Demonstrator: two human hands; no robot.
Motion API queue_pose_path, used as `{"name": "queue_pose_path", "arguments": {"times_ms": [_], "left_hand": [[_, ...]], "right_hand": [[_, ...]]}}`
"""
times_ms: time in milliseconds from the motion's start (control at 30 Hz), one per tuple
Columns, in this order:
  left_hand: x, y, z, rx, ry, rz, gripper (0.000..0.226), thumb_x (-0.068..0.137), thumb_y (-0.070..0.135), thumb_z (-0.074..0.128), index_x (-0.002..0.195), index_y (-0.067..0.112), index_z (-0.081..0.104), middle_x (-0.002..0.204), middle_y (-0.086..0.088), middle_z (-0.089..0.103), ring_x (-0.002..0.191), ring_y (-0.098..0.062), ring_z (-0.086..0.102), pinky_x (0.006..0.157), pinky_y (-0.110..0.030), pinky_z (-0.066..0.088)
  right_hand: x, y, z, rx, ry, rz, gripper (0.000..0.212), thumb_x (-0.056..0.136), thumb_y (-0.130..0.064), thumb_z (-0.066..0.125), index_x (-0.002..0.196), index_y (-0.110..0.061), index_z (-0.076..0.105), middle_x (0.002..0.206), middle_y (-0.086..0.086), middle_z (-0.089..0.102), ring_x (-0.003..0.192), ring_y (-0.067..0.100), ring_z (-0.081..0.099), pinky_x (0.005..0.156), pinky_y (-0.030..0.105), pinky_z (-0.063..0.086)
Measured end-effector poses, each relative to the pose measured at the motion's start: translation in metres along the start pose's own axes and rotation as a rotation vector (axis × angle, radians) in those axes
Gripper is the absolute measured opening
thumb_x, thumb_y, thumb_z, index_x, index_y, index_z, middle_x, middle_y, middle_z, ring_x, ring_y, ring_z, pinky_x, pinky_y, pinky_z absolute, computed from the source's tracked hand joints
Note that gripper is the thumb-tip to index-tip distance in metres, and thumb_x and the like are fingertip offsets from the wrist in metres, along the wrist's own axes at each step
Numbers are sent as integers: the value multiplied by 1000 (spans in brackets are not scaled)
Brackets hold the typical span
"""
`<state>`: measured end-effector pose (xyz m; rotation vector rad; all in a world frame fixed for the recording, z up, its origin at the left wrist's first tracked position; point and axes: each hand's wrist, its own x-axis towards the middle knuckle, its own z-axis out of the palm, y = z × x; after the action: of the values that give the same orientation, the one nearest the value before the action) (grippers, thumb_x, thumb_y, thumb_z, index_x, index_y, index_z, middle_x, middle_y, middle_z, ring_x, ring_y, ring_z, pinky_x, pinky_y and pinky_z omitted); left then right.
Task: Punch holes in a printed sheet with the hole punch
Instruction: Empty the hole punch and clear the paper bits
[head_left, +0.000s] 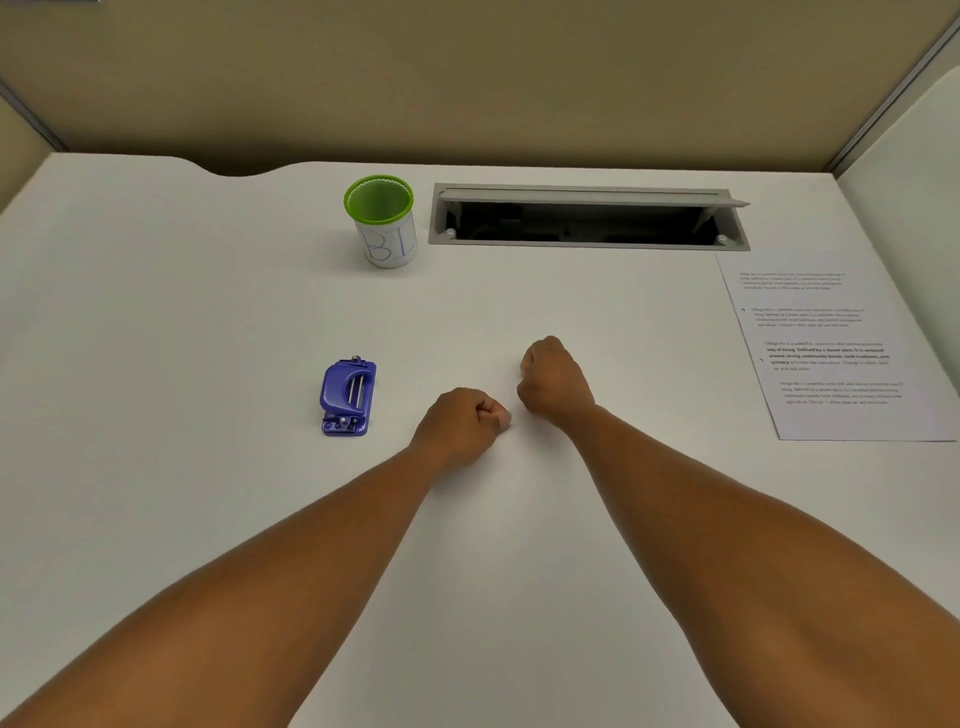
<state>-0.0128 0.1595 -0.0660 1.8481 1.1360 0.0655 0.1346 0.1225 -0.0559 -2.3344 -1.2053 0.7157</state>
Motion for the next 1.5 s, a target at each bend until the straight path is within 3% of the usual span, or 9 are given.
{"name": "queue_pose_path", "arguments": {"times_ms": [100, 167, 367, 500, 767, 933, 1200, 1300, 1500], "left_hand": [[7, -1, -17, -27, 24, -7, 18, 89, 25, 62, 83, 11, 73, 90, 8, 72, 83, -13, 65, 73, -26, 50], [12, -2, -29, -47, 51, -19, 16, 90, 24, 61, 81, 16, 72, 85, 14, 69, 80, -11, 64, 72, -24, 49], [26, 11, -70, -43, 197, 13, 13, 91, 24, 61, 80, 25, 70, 88, 15, 67, 84, -9, 62, 68, -22, 46], [36, 23, -101, -31, 278, 16, 13, 93, 28, 61, 87, 21, 69, 95, 9, 67, 91, -16, 62, 83, -29, 51], [63, 42, -162, -46, 415, 65, 20, 93, 27, 59, 77, 18, 66, 73, 4, 62, 76, -21, 59, 79, -37, 54], [86, 51, -199, -26, 489, 66, 15, 93, 29, 59, 82, 21, 66, 90, -1, 66, 91, -25, 62, 84, -35, 53], [125, 51, -231, 46, 574, 10, 12, 88, 31, 63, 84, 22, 68, 90, 1, 69, 86, -21, 63, 77, -34, 56], [141, 44, -236, 58, 570, -18, 11, 88, 33, 67, 82, 24, 70, 87, 2, 69, 85, -22, 64, 78, -35, 57], [159, 34, -241, 168, 525, -72, 24, 91, 36, 64, 102, 19, 77, 103, -4, 74, 89, -25, 65, 80, -36, 56]], "right_hand": [[5, -6, -8, 93, -5, 22, 17, 69, 7, 40, 70, -10, 43, 89, 6, 45, 70, 21, 45, 62, 37, 40], [6, -17, -12, 139, -15, 9, 24, 62, 8, 36, 59, -15, 29, 74, 5, 36, 59, 19, 31, 51, 33, 27], [16, -58, -26, 223, -34, -82, 36, 57, 13, 33, 54, -20, 18, 57, 4, 18, 55, 19, 16, 51, 35, 11], [33, -85, -33, 206, 4, -59, 38, 76, 12, 41, 53, -16, 29, 56, 1, 28, 49, 13, 25, 45, 26, 20], [66, -137, -43, 217, 22, -154, 19, 79, 7, 44, 66, -8, 45, 68, 13, 42, 61, 23, 40, 54, 32, 32], [97, -167, -47, 214, 44, -202, 19, 88, -7, 52, 69, -12, 53, 74, 5, 58, 68, 20, 52, 54, 26, 39], [145, -206, -51, 155, 38, -220, 16, 93, -14, 49, 89, -7, 63, 94, 18, 68, 85, 33, 66, 74, 42, 58], [162, -210, -47, 92, 26, -220, 21, 92, -14, 50, 94, -5, 68, 96, 16, 69, 91, 32, 65, 79, 42, 56], [182, -209, -39, -71, -16, -234, 22, 89, -21, 54, 93, -12, 74, 97, 8, 70, 89, 26, 65, 78, 39, 57]]}}
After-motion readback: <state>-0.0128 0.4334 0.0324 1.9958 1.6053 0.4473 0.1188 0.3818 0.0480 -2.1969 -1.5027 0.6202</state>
